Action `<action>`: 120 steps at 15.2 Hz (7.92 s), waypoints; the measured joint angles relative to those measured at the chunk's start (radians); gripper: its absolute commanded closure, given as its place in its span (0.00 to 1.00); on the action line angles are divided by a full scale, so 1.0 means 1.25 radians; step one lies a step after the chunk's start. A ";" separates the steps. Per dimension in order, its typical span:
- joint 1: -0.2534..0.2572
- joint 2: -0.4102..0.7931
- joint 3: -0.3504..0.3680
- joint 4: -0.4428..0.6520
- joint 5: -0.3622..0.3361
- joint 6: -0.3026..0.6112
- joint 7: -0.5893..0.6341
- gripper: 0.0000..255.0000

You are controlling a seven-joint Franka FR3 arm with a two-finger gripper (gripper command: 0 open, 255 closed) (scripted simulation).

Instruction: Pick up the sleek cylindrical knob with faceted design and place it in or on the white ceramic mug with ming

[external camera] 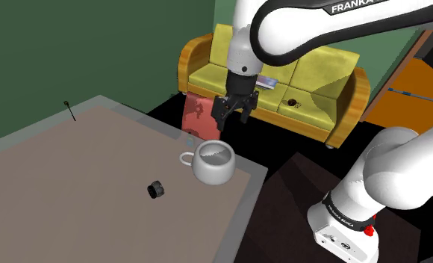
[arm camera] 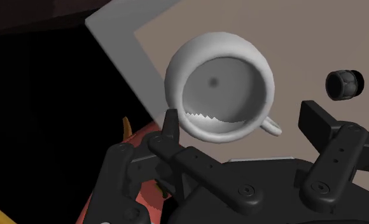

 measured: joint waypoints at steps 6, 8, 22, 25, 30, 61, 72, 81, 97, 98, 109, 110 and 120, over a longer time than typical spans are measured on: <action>0.015 0.158 0.083 0.062 -0.029 0.106 0.082 0.00; 0.018 0.212 0.105 0.081 -0.049 0.142 0.109 0.00; 0.142 0.670 0.146 0.373 -0.338 0.263 0.382 0.00; 0.160 0.708 0.136 0.390 -0.361 0.280 0.400 0.00; 0.174 0.749 0.121 0.392 -0.385 0.316 0.416 0.00; 0.151 0.666 0.151 0.403 -0.336 0.228 0.387 1.00; 0.134 0.599 0.169 0.441 -0.295 0.131 0.359 1.00; 0.130 0.560 0.178 0.486 -0.270 0.051 0.348 1.00; -0.017 0.226 0.071 0.112 -0.111 0.118 0.021 1.00; -0.018 0.223 0.068 0.102 -0.110 0.125 0.016 1.00; -0.022 0.281 0.073 0.037 -0.127 0.245 0.021 1.00; -0.022 0.288 0.074 0.034 -0.130 0.255 0.024 1.00; -0.022 0.294 0.075 0.030 -0.132 0.265 0.026 0.00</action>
